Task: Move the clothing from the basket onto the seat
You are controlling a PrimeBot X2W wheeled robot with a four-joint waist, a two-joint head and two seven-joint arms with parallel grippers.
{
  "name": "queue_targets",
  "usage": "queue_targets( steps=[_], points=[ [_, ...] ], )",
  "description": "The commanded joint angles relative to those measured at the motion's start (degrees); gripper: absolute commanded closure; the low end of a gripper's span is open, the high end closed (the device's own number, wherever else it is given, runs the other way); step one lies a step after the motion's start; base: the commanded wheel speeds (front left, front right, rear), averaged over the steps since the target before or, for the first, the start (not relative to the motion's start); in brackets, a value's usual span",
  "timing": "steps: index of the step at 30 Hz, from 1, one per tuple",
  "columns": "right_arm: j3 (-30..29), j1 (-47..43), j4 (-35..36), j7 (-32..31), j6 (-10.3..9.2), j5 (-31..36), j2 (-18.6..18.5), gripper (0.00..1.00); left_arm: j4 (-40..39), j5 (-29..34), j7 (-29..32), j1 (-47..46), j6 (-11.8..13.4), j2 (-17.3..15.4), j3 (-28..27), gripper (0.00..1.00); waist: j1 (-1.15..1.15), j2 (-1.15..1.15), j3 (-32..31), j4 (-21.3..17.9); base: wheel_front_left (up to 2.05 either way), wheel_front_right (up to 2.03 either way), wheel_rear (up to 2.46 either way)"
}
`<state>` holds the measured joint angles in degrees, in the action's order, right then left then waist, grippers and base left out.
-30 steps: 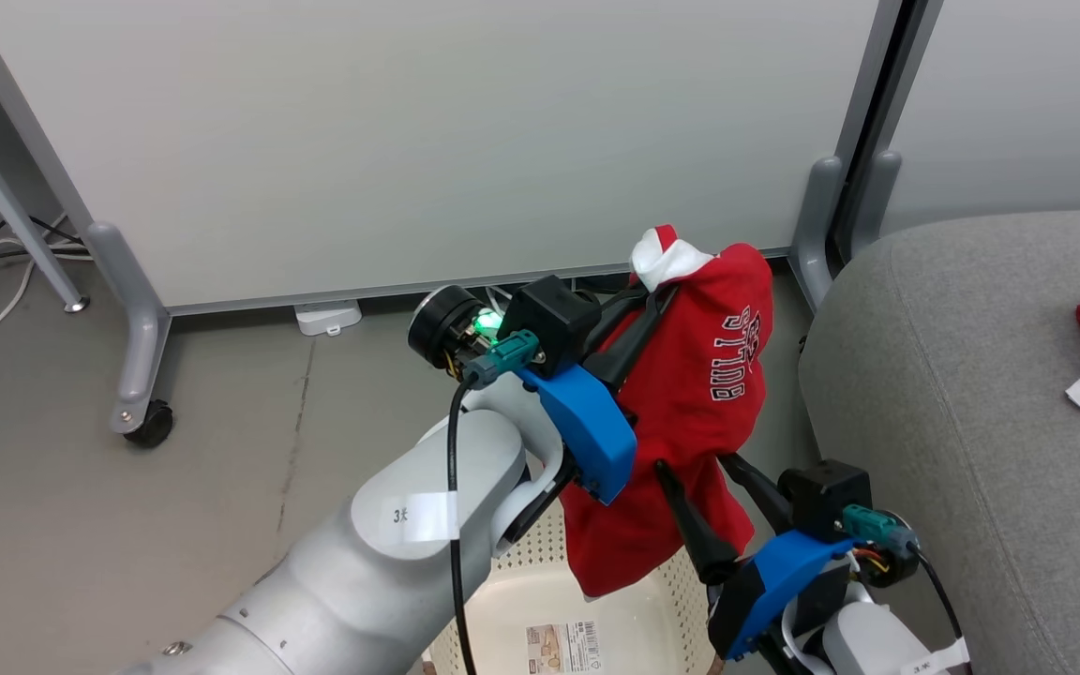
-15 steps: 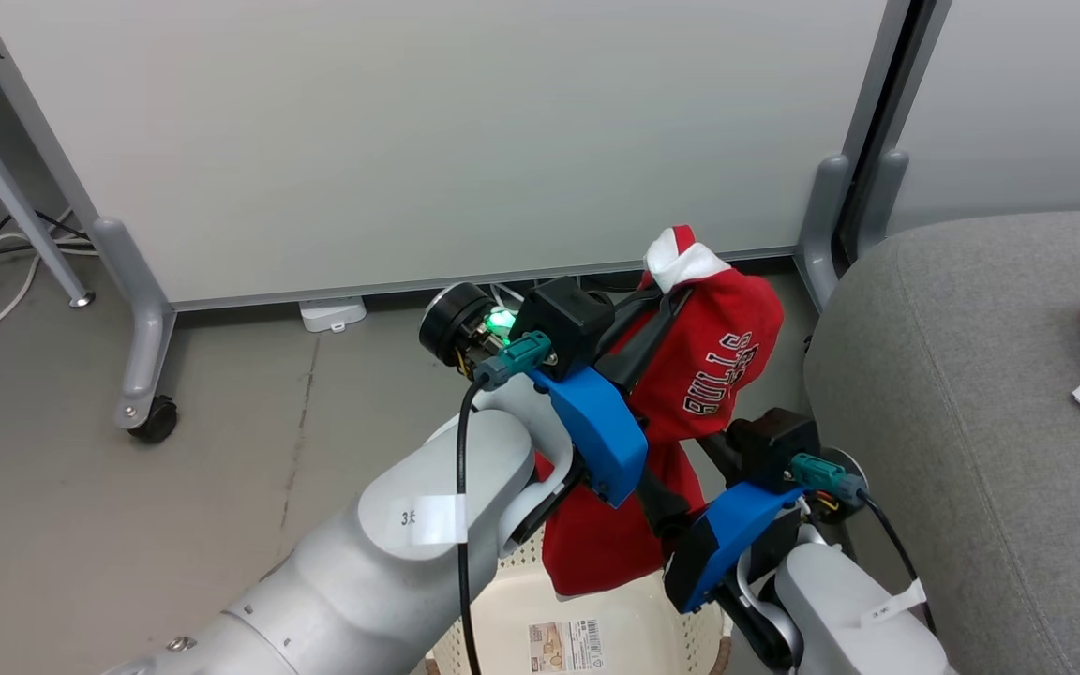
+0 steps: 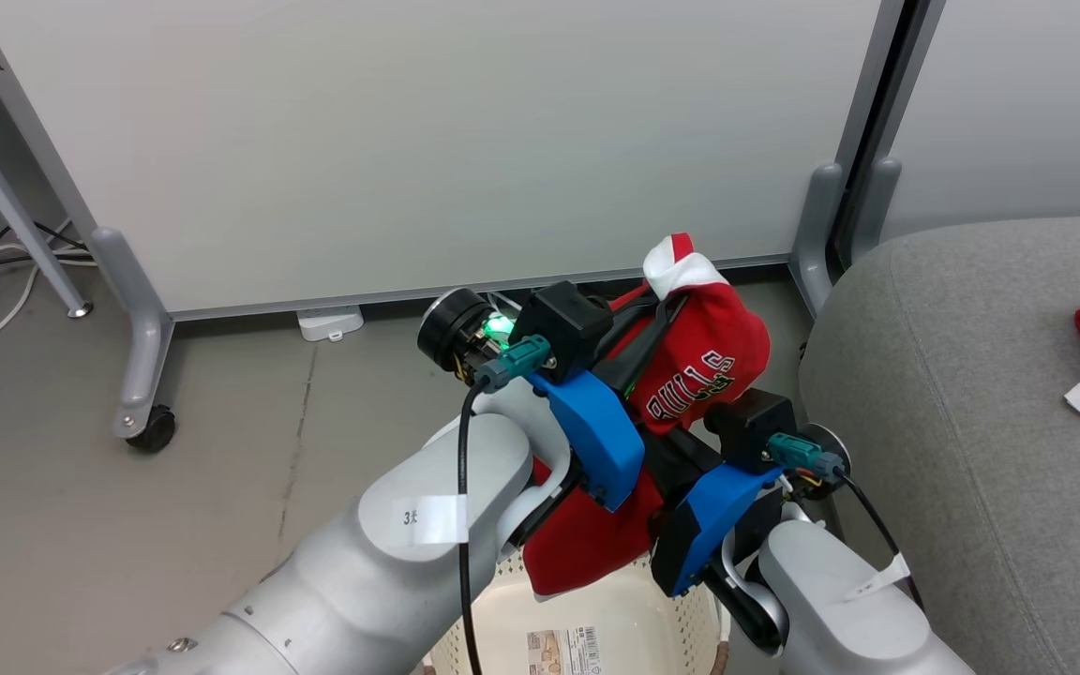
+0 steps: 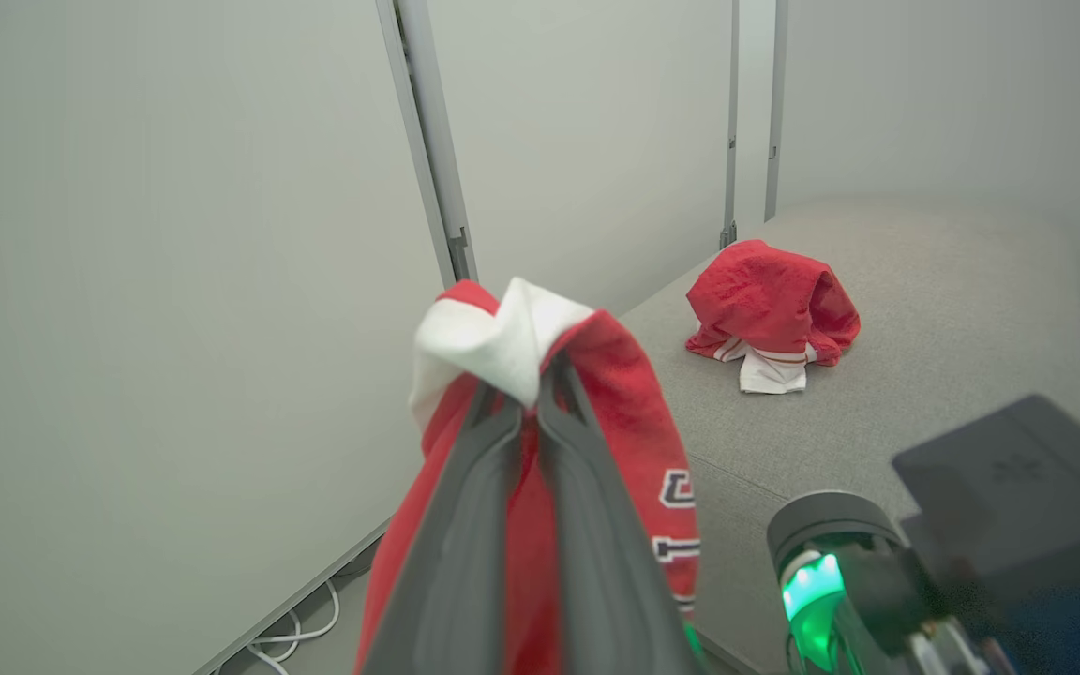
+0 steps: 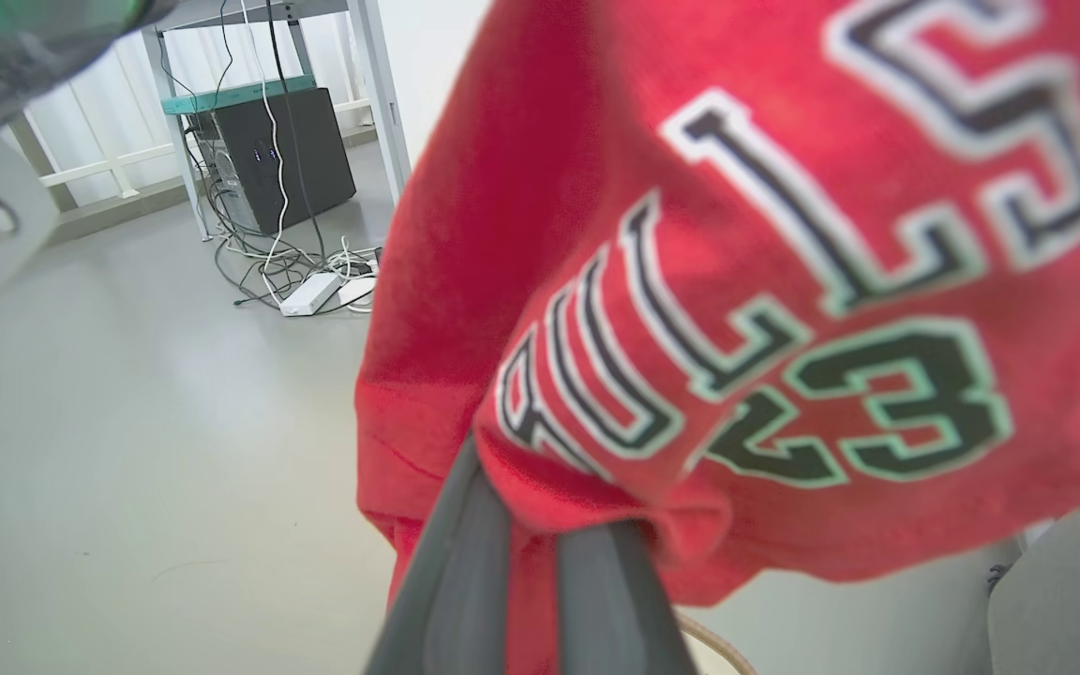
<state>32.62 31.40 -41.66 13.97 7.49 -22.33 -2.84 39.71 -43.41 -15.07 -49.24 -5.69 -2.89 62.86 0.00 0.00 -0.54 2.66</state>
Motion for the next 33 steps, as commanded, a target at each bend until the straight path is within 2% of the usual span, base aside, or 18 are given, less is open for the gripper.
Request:
queue_targets(
  steps=[1, 12, 33],
  points=[
    [0.07, 0.85, -0.31, 0.51, 0.01, 0.11, -0.09, 1.00, 0.16, -0.28, -0.15, 0.19, -0.22, 0.01, 0.02, 1.00, 0.00, 0.00, -0.09, -0.01, 0.00, 0.00, 0.00],
    [-0.99, 1.58, -2.66, 1.11, 0.01, 2.63, -0.09, 1.00, 2.05, -0.12, -0.15, 0.64, -0.45, 0.01, -0.77, 1.00, 0.00, 0.00, -0.48, -0.73, 0.00, 0.00, 0.00],
    [-1.45, 1.14, -2.79, 1.25, 0.01, 2.57, -0.09, 1.00, 3.79, -0.63, -0.16, 0.89, -0.77, 0.00, -0.70, 1.00, 0.00, 0.00, -0.19, -1.65, 0.00, 0.00, 0.00]
  ],
)
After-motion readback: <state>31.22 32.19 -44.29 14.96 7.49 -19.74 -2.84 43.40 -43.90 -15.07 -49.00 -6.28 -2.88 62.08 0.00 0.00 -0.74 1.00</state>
